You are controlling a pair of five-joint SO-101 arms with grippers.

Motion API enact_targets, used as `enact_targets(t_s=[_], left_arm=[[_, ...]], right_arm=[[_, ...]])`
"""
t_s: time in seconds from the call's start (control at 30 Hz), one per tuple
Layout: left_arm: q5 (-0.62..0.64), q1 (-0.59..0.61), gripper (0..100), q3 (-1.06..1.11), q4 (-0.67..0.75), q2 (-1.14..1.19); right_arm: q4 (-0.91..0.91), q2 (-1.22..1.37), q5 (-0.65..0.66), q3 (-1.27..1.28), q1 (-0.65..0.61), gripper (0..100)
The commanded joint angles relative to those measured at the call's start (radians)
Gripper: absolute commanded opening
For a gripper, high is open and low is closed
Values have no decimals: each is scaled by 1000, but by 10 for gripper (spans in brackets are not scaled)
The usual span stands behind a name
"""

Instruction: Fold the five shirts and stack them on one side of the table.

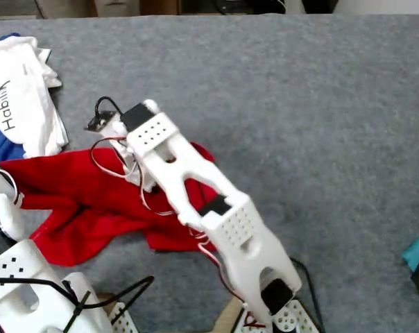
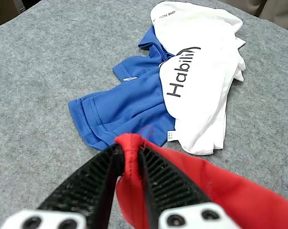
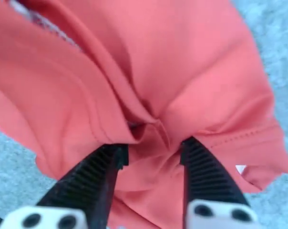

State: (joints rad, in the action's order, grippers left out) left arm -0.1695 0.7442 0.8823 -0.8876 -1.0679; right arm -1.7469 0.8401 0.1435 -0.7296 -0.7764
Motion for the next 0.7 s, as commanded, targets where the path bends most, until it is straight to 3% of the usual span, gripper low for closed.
enact_targets(t_s=[0.0,0.5,0.67], left_arm=[[0,-12,20,-5,17,-12],[-2,-11,20,-5,17,-12],[-3,-8,20,-5,17,-12]], right_arm=[[-11,15,-6,-48,-12,178],[-23,50,-8,-139,19,100],[-37,51,-61,-200,45,256]])
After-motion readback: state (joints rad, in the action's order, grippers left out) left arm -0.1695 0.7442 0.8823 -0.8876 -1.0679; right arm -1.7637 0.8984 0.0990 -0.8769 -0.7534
